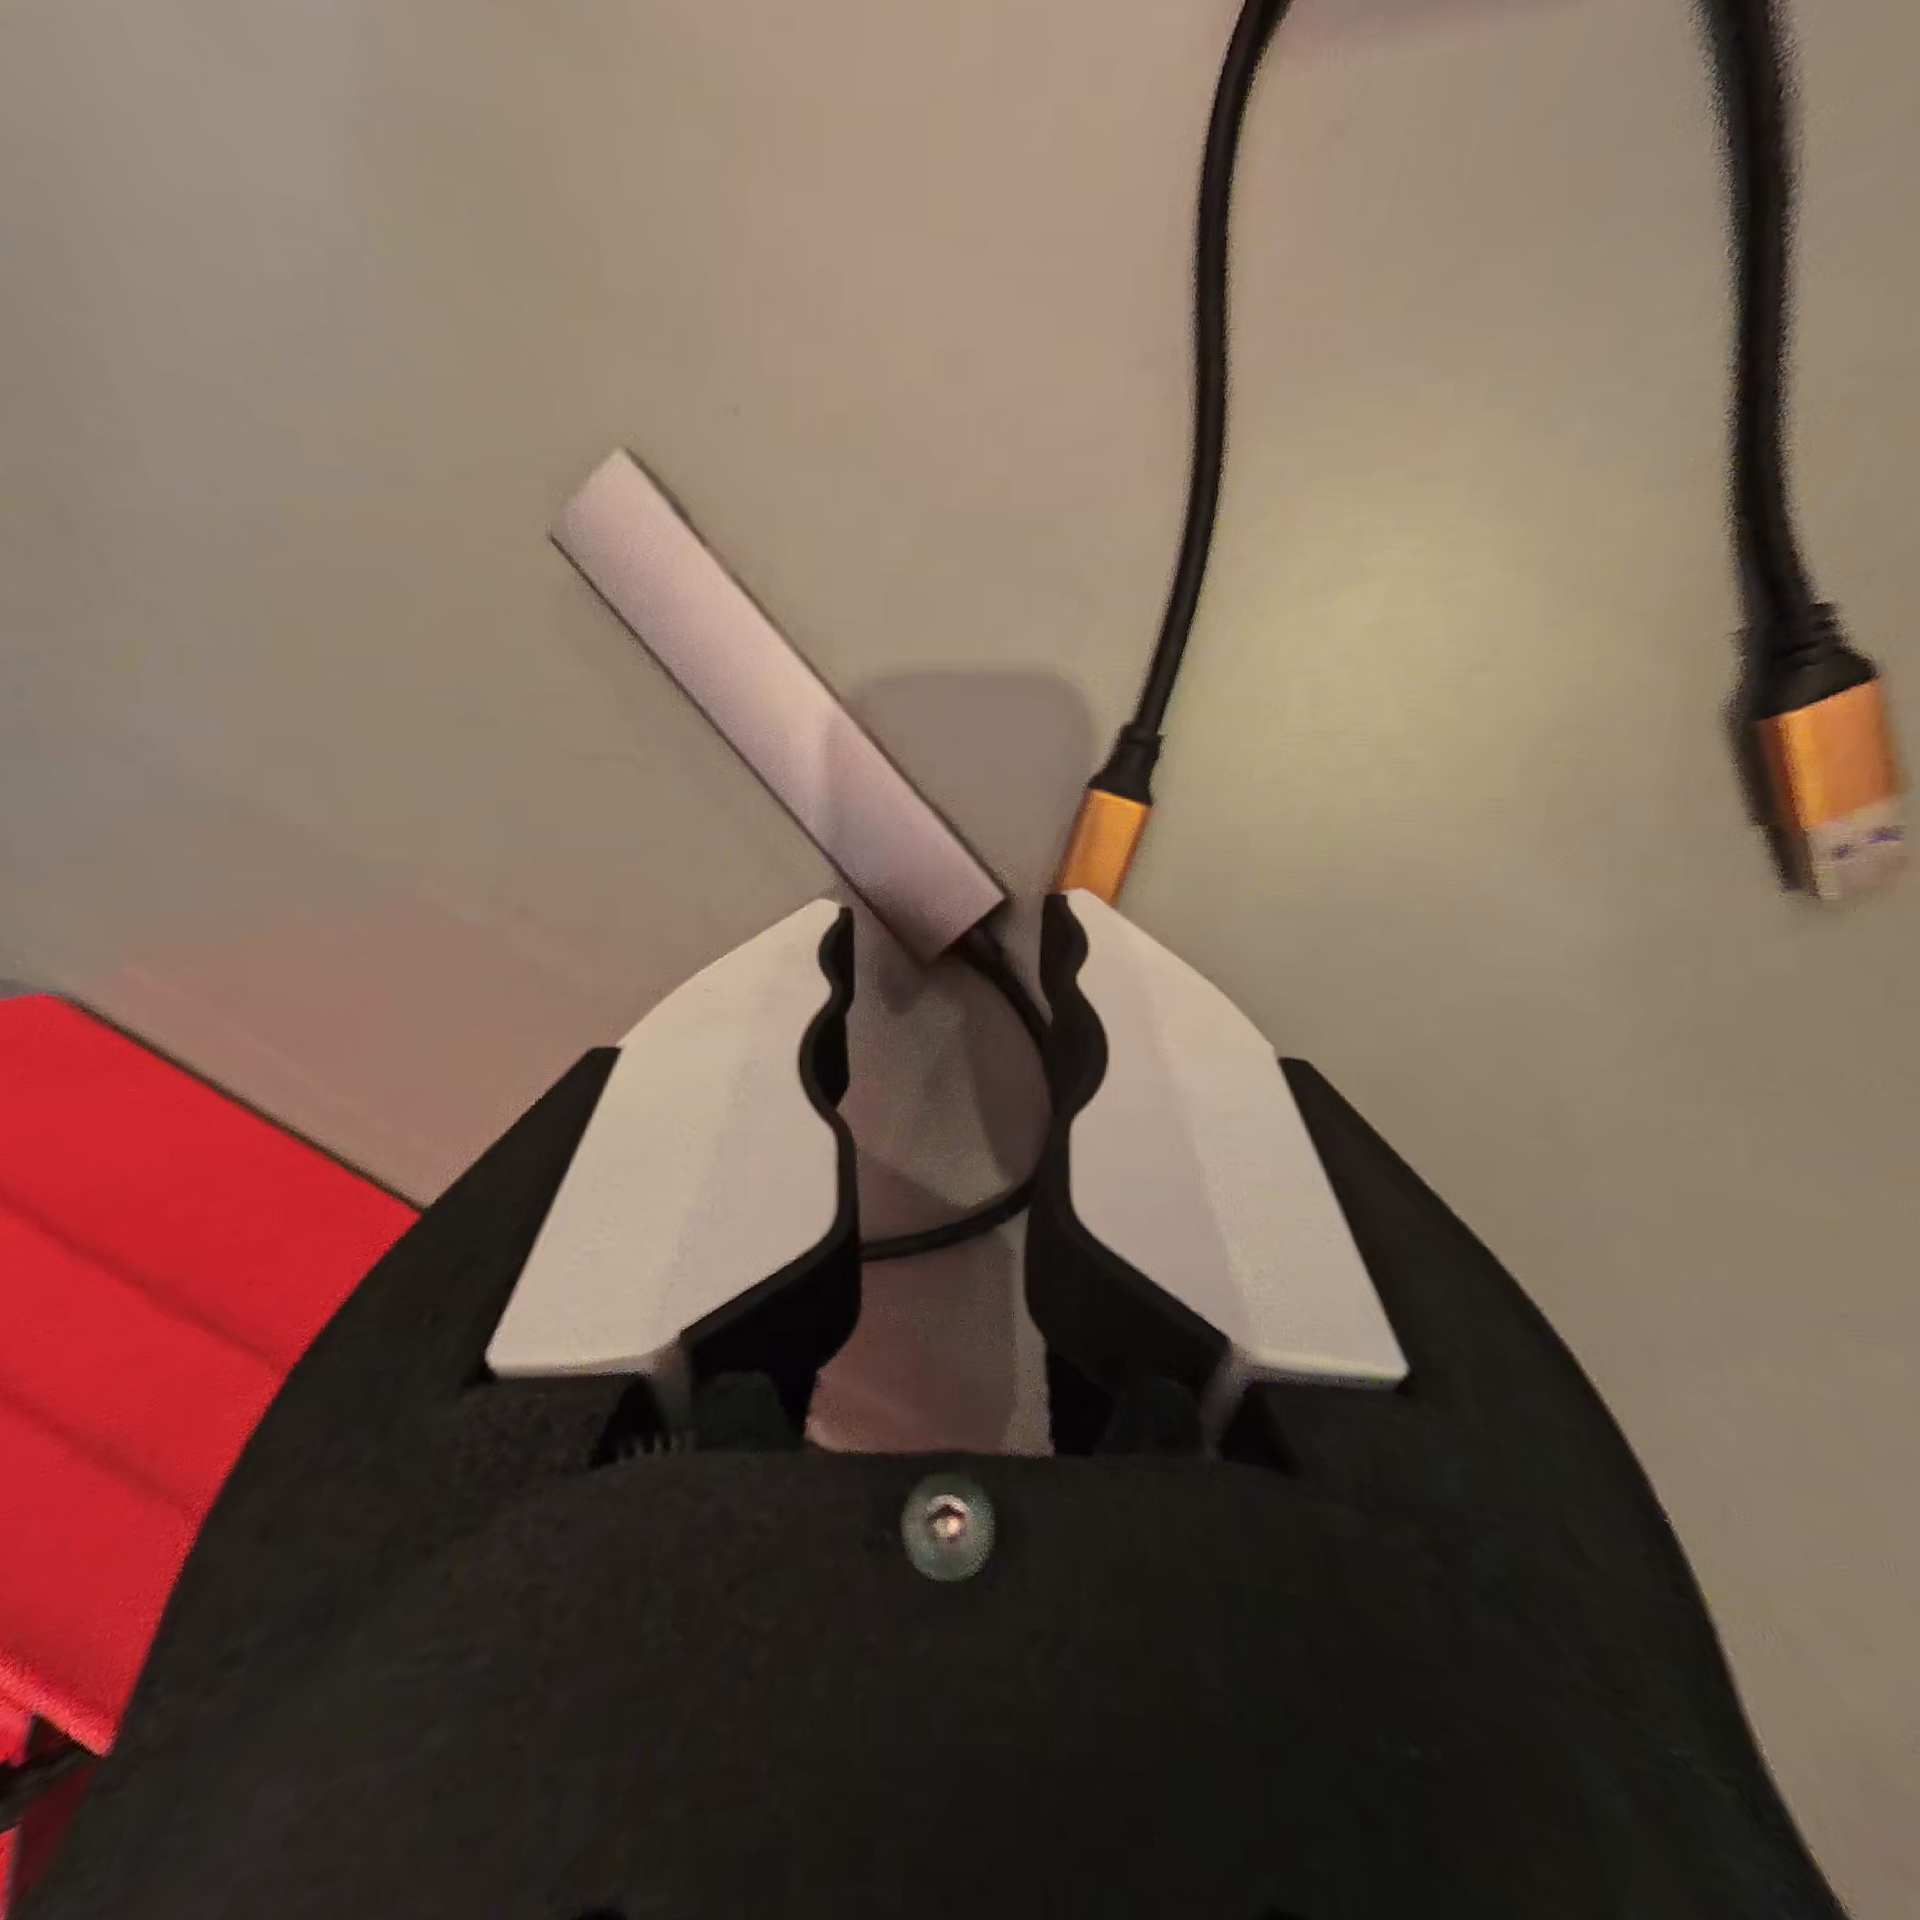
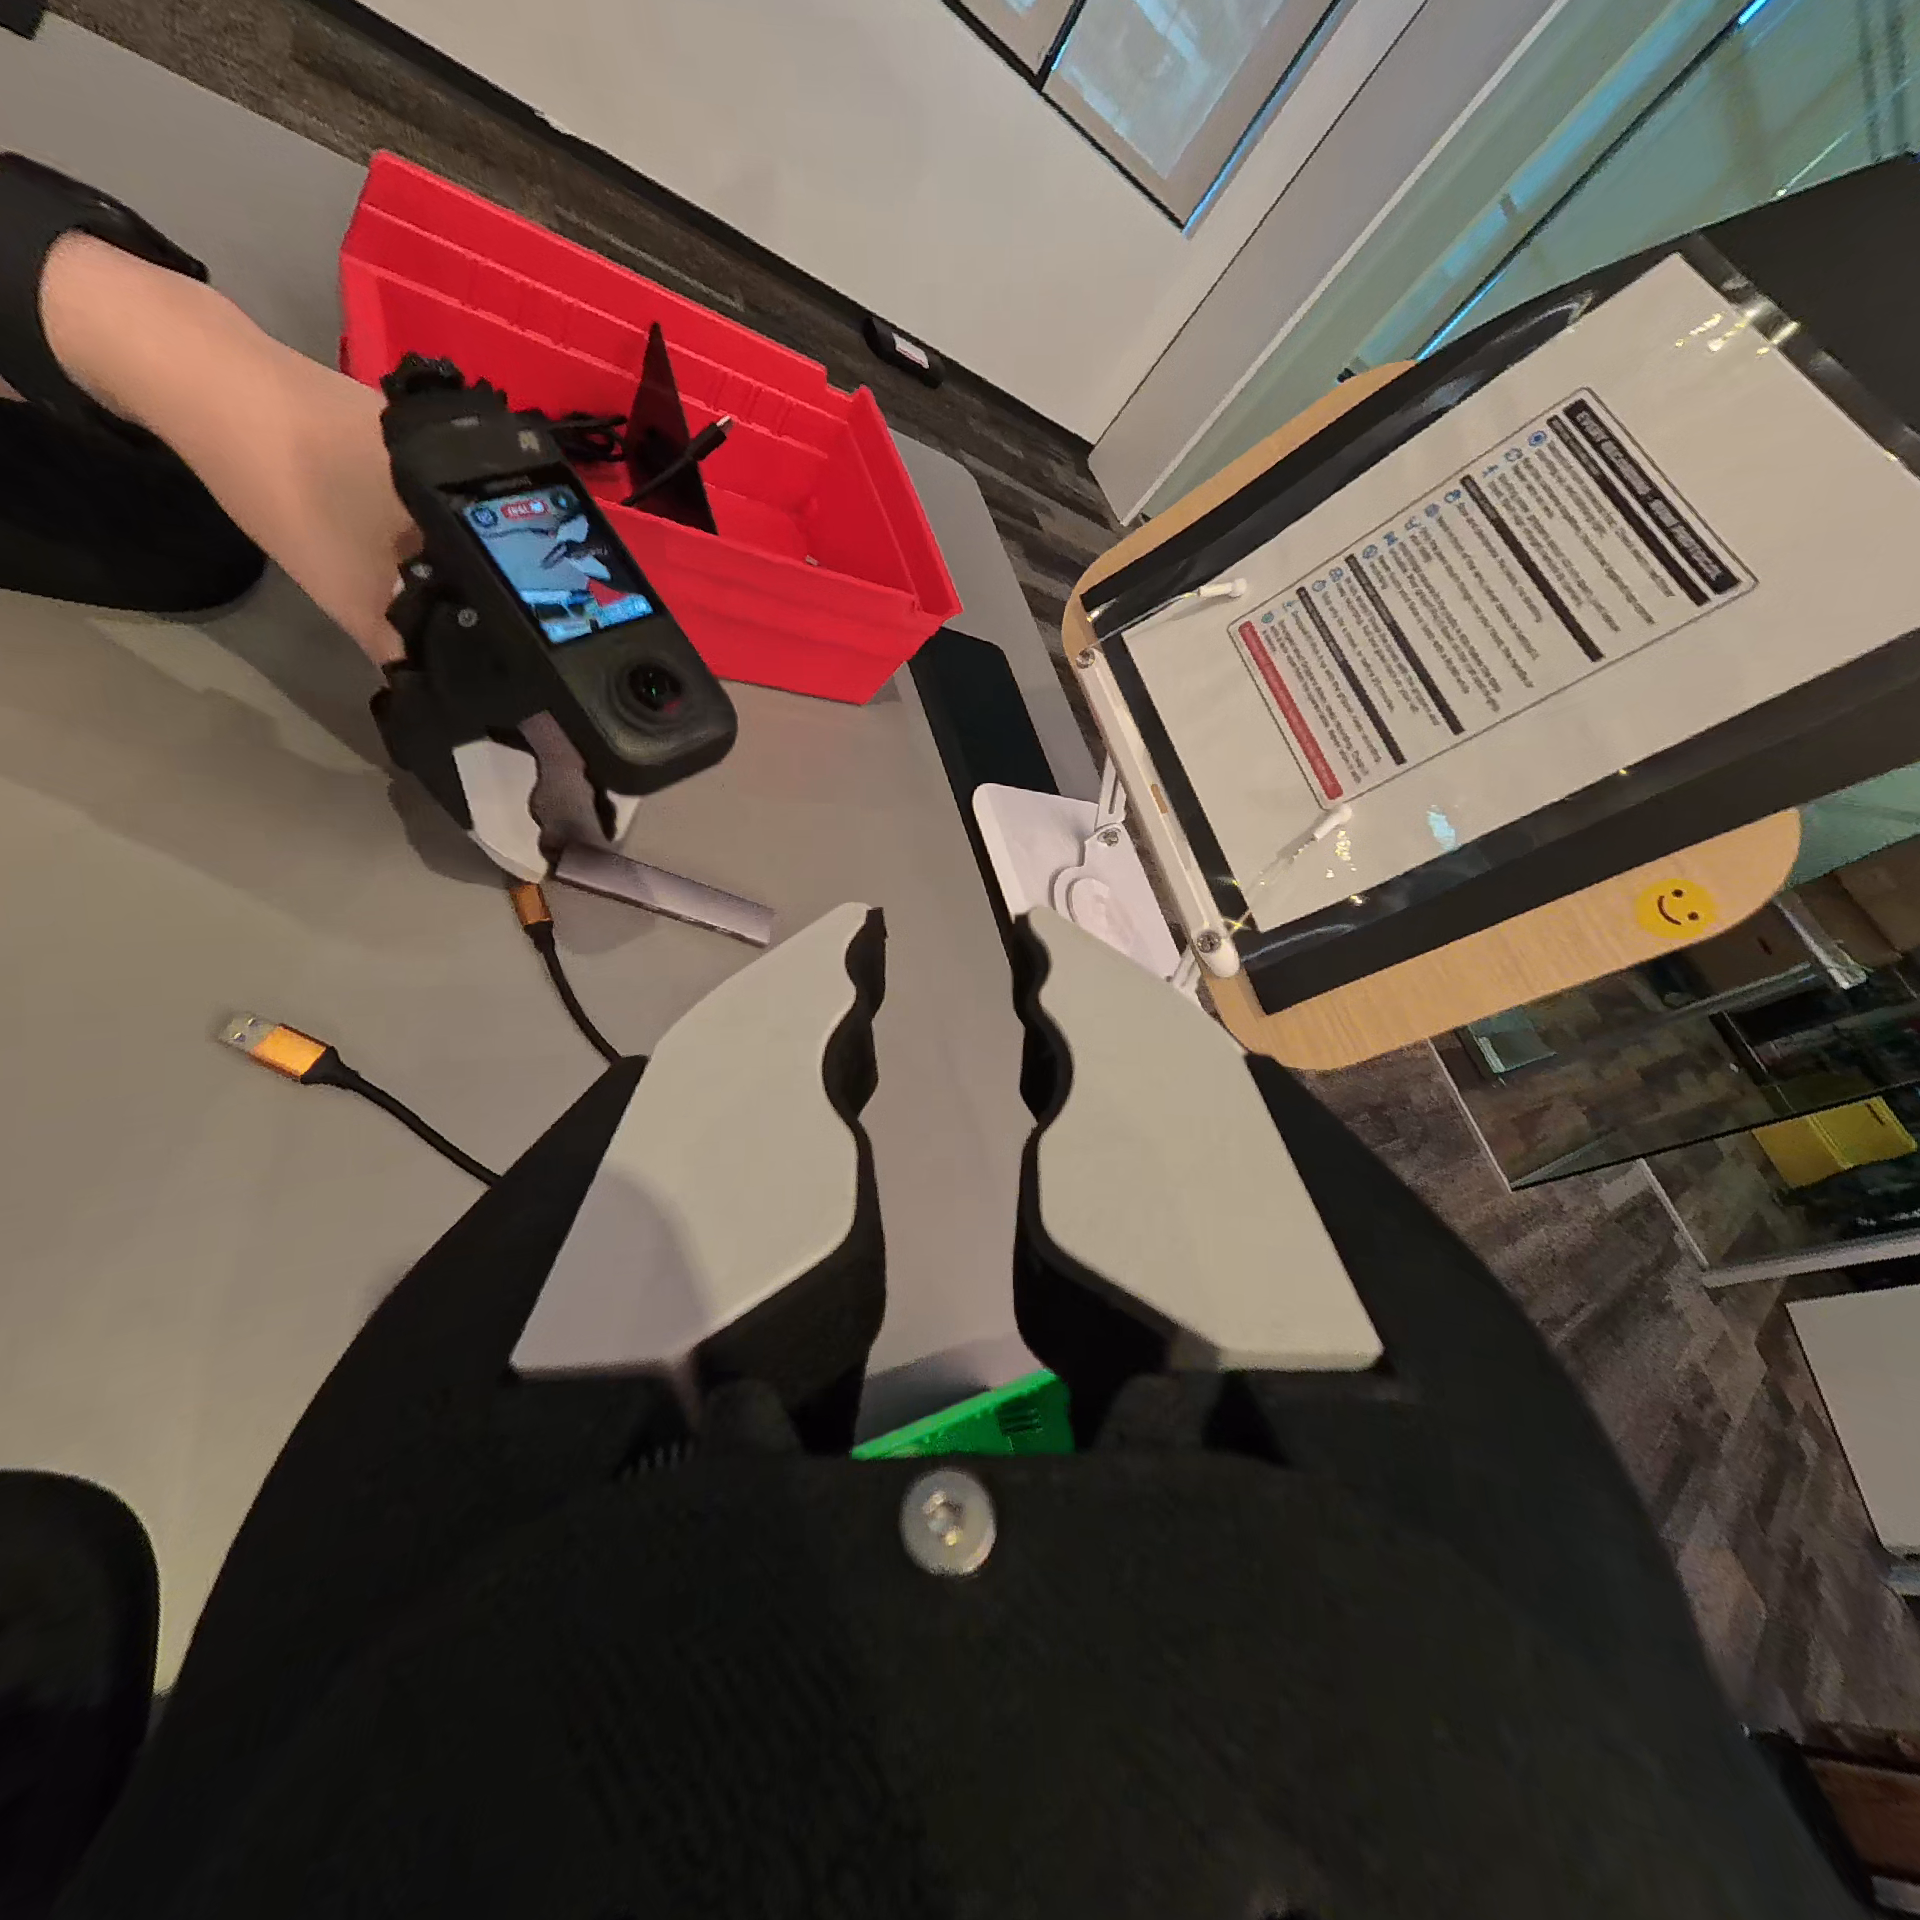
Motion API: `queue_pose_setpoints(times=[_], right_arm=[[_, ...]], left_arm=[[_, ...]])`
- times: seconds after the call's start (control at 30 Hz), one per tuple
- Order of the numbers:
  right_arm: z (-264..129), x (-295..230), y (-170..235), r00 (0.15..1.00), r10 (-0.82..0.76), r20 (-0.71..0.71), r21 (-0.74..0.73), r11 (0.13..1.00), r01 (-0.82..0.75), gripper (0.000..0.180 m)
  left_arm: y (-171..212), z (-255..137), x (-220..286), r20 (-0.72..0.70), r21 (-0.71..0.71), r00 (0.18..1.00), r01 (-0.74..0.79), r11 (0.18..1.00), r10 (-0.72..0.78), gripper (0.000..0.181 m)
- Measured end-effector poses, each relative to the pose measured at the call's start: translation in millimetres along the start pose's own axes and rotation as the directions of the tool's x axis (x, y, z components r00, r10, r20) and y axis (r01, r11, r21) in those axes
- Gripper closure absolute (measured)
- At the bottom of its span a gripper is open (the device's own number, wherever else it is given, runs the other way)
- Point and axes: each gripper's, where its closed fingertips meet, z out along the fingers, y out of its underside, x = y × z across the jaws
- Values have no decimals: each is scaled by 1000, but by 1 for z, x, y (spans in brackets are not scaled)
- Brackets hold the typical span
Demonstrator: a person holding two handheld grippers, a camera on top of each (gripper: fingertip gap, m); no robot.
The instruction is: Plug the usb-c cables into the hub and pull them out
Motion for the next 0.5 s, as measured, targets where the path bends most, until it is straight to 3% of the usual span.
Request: queue_pose_setpoints(times=[0.03, 0.2, 0.3, 0.4, 0.43, 0.5], right_arm=[[-2, 2, 1, 1000, 3, -8, 3, 1000, -3, 156], [-13, 6, -2, 999, 6, -36, 33, 999, -5, 157], [-17, 5, -7, 999, 0, -39, 53, 999, 2, 157], [-20, 3, -10, 999, -10, -37, 71, 997, 13, 157], [-20, 3, -11, 999, -12, -36, 77, 997, 14, 157], [-20, 3, -11, 999, -11, -32, 86, 996, 14, 157]], left_arm=[[-4, -5, 4, -21, 30, 1000, 10, 1000, -9, 147], [-24, -19, 26, -80, 154, 995, -42, 987, 54, 148], [-19, -1, 29, -39, 61, 989, -143, 988, 145, 146], [-25, 7, 29, -75, 76, 989, -122, 990, 128, 158], [-25, 8, 31, -111, 73, 988, -99, 992, 106, 171], [-24, 9, 34, -162, 73, 983, -75, 995, 86, 171]])
